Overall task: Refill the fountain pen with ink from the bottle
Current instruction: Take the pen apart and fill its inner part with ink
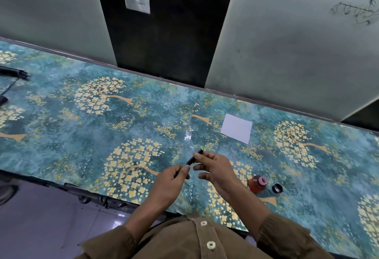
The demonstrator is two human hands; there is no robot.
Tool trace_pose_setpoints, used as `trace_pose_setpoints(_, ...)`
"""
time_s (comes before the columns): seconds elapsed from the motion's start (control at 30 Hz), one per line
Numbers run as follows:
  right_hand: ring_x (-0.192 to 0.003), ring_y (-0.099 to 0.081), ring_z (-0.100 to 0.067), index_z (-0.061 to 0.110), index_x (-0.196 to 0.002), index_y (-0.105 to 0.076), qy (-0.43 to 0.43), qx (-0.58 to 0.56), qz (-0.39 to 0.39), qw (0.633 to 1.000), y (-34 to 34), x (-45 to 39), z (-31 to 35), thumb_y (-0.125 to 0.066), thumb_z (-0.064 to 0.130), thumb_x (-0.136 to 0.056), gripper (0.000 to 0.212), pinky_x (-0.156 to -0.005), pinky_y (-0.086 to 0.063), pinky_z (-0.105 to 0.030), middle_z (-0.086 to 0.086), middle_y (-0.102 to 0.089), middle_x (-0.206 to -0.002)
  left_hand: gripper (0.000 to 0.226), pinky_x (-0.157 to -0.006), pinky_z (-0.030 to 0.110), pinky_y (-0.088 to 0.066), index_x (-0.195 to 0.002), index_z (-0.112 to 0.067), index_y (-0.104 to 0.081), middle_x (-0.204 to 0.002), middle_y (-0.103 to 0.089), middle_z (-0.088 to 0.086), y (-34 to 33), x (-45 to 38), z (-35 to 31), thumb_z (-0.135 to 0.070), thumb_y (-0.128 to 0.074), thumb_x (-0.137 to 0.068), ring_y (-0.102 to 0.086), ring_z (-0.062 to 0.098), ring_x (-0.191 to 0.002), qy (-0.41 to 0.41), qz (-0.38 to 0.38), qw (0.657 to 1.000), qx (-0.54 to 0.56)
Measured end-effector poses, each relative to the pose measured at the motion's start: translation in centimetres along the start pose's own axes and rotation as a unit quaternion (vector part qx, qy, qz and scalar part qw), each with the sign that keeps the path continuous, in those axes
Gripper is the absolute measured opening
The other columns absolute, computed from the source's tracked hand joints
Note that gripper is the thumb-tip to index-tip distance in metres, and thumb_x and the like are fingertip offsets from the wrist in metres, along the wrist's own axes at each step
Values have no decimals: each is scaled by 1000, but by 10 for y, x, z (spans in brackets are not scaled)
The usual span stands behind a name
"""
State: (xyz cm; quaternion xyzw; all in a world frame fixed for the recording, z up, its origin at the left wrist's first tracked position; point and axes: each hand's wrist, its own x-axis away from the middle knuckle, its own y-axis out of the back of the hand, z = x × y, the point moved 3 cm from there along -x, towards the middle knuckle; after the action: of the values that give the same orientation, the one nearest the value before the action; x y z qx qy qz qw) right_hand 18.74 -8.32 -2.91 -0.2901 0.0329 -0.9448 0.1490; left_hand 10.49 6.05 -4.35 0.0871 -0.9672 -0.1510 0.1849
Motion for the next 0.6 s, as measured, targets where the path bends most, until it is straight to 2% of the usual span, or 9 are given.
trace_pose_setpoints(0.1, -67, -63, -18, 1, -103, -73, -16, -23, -34, 999, 10, -15, 0, -74, 17, -88, 23, -52, -49, -28, -8, -75, -88, 35, -55, 30, -30, -80, -24, -66, -62, -45, 0, 2, -3, 6, -47, -48, -100, -36, 10, -48, 5, 3, 1000, 1)
trace_pose_setpoints(0.2, -67, -63, -19, 0, -103, -72, -48, 12, -61, 997, 21, -34, -11, -74, 17, -88, 23, -50, -49, -29, -12, -74, -91, 31, -54, 30, -29, -82, -24, -66, -59, -43, -2, 3, -4, 10, -41, -49, -101, -34, 8, -45, 14, -2, 1000, 18)
trace_pose_setpoints(0.3, -61, -61, -19, -1, -99, -68, -78, 80, -77, 991, 28, -53, -24, -75, 16, -88, 21, -47, -48, -27, -15, -70, -91, 28, -56, 33, -31, -83, -25, -66, -61, -47, 0, 4, -6, 12, -36, -49, -102, -37, 14, -50, 23, -7, 999, 37)
trace_pose_setpoints(0.4, -54, -56, -19, -2, -98, -69, -67, 204, -85, 973, 33, -70, -28, -75, 16, -88, 21, -45, -46, -27, -16, -67, -77, 26, -58, 35, -33, -89, -21, -67, -65, -52, 1, 5, -5, 13, -32, -48, -103, -41, 18, -56, 34, -10, 998, 59)
trace_pose_setpoints(0.5, -61, -59, -21, -1, -103, -66, -43, 280, -78, 956, 34, -78, -30, -75, 19, -87, 27, -46, -46, -29, -19, -67, -80, 24, -58, 35, -35, -92, -21, -68, -67, -56, -2, 5, -4, 15, -30, -48, -103, -42, 16, -55, 42, -11, 997, 69)
trace_pose_setpoints(0.6, -69, -66, -23, 6, -112, -62, -28, 273, -80, 958, 38, -76, -34, -75, 13, -86, 30, -48, -48, -30, -16, -70, -87, 22, -54, 33, -34, -94, -21, -68, -68, -58, -1, 4, -1, 18, -25, -49, -103, -42, 15, -53, 50, -8, 994, 93)
